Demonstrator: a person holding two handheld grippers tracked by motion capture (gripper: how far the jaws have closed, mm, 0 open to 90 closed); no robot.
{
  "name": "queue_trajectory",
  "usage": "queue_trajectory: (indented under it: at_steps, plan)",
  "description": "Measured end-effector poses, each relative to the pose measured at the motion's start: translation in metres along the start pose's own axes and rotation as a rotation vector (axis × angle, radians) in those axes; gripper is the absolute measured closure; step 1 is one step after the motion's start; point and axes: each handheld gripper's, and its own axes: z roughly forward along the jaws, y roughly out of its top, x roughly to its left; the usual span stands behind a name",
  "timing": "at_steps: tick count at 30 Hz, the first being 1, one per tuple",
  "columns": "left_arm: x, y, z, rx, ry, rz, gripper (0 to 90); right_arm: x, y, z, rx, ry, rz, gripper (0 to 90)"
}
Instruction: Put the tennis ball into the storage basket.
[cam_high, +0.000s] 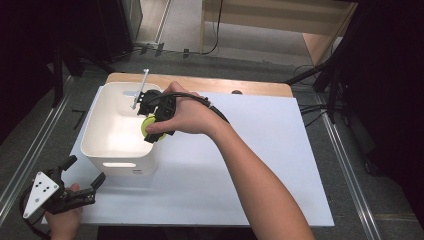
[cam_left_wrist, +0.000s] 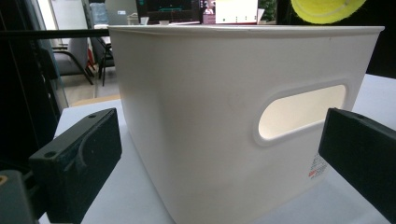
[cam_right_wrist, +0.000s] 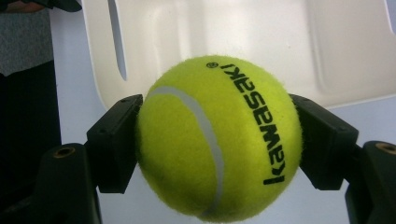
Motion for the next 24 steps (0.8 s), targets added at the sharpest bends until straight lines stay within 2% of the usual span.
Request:
queue_trajectory:
  at_steps: [10, 24]
  plan:
    - [0.0, 0.0, 0.0, 0.001, 0.003, -0.001, 0.0, 0.004, 0.012, 0.005, -0.006, 0.006, -0.017, 23.3]
    - [0.0, 0.0, 0.0, 0.001, 0.003, -0.003, 0.0, 0.008, 0.023, 0.019, 0.012, 0.013, -0.038, 23.3]
